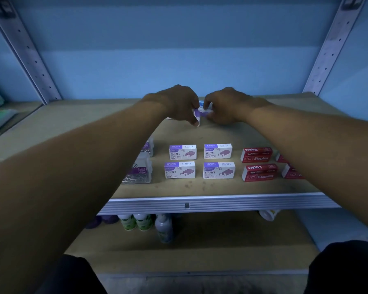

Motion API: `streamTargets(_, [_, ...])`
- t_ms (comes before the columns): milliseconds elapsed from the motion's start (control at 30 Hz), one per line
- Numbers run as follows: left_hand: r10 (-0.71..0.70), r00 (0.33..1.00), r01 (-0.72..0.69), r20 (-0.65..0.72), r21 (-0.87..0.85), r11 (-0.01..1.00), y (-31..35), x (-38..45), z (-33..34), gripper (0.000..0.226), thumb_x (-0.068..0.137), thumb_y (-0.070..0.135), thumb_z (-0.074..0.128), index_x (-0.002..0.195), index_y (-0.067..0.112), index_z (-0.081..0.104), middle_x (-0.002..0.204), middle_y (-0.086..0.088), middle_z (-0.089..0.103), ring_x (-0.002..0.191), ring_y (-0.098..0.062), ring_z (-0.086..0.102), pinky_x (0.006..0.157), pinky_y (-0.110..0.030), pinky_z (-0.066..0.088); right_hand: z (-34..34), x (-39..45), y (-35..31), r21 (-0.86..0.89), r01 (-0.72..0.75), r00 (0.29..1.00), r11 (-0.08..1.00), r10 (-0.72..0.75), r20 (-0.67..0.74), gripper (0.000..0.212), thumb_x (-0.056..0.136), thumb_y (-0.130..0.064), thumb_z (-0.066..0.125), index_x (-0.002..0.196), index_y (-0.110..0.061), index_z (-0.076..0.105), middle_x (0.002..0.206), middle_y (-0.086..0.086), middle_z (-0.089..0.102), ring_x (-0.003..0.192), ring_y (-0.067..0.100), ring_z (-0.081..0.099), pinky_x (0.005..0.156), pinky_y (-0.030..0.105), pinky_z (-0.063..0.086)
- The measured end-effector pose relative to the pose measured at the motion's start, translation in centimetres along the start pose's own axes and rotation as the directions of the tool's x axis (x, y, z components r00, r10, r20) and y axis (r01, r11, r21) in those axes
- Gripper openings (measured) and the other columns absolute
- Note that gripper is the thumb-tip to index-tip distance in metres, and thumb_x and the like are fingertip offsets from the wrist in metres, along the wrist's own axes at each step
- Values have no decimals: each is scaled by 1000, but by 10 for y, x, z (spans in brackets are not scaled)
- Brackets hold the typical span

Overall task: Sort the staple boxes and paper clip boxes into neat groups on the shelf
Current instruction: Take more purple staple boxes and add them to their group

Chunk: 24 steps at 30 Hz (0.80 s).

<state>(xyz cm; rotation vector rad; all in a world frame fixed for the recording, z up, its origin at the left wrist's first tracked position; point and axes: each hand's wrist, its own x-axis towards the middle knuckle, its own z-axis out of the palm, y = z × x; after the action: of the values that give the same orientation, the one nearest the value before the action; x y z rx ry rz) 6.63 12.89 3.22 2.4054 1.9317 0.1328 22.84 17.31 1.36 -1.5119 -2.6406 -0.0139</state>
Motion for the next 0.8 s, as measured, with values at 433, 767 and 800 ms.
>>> streamTargets(433, [9, 996, -17, -85, -89, 996, -2, 5, 6, 60, 69, 42, 85, 122, 19, 66, 124, -3, 63, 114, -22, 57, 99, -35, 47, 9, 10, -5, 107, -85, 992, 991, 94, -83, 34, 88, -25, 69, 121, -15, 65, 129, 14, 62, 120, 34, 56, 97, 42, 51])
streamTargets(767, [56, 996, -63, -66, -118, 991, -19, -7, -2, 54, 66, 26, 89, 116, 23, 68, 116, 6, 63, 103, -14, 56, 79, -20, 39, 0, -3, 1, 140, -68, 996, 988, 75, -47, 26, 83, -12, 75, 108, -18, 76, 117, 7, 70, 108, 26, 63, 90, 34, 53])
streamTargets(800, [60, 996, -67, -62, -116, 991, -21, -9, -3, 55, 66, 26, 89, 116, 25, 67, 118, 6, 63, 105, -14, 55, 83, -22, 40, -1, -5, 2, 144, -62, 996, 988, 69, -48, 25, 83, -14, 75, 108, -19, 76, 116, 6, 70, 108, 24, 62, 88, 32, 52])
